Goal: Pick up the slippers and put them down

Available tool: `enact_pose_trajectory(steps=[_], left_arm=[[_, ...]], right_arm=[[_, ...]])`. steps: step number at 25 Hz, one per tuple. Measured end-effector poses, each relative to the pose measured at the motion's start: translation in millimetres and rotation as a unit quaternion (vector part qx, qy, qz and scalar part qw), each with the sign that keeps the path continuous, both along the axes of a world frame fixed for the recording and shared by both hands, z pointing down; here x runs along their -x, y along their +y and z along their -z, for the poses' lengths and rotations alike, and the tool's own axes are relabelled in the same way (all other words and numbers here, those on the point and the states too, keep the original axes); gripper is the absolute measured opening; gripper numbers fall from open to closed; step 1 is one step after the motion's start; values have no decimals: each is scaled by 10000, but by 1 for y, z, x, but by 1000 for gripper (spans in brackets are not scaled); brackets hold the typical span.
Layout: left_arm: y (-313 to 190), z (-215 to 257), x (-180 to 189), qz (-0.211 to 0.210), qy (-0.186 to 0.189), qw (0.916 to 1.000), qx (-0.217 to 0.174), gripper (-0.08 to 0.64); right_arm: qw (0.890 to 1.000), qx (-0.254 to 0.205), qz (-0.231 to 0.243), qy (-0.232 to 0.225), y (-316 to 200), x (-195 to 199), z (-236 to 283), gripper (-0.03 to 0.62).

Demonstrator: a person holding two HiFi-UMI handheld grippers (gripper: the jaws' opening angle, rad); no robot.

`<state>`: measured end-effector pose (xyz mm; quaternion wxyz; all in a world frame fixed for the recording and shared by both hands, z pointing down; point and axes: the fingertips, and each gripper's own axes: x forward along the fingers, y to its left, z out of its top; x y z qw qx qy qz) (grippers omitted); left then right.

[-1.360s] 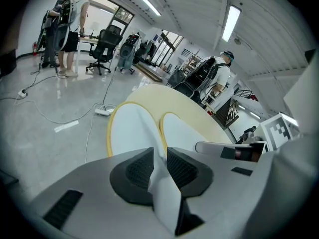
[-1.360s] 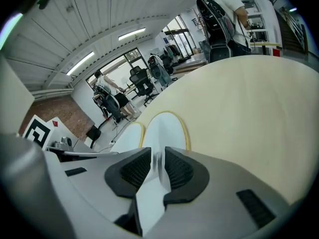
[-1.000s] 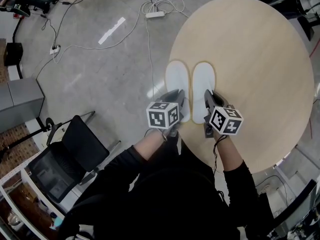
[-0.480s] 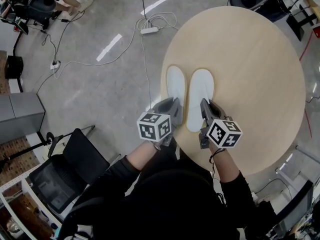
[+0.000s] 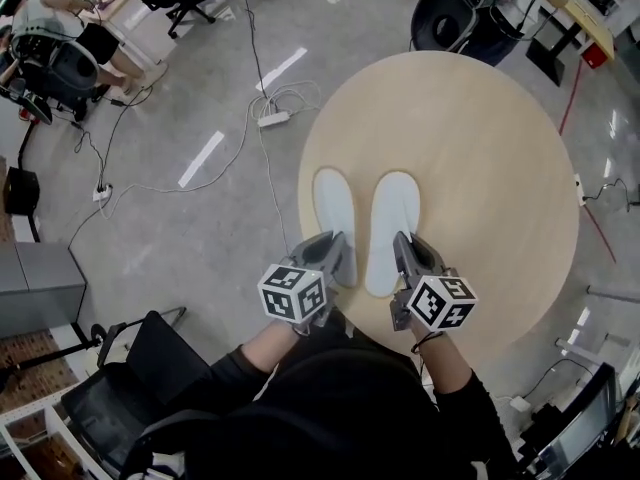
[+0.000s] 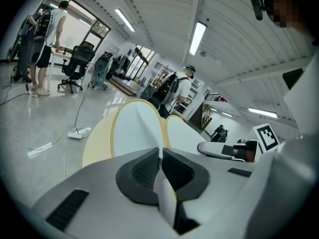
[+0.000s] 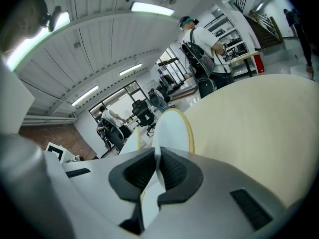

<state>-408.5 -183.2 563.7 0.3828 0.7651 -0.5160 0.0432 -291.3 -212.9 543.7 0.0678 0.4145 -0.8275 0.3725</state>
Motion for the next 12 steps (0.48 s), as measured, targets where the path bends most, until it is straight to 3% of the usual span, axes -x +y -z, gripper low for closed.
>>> enact_pose_trajectory(steps=[7,12], left_arm=[[5,40,-27,-603,133,9975,-342,35],[9,52,-44,-1036,328,9932,-421,35]], right_arm=[[9978,-433,-493,73,20,-26,44,31],[9944,-470,-934,122,39,-44,52,31]])
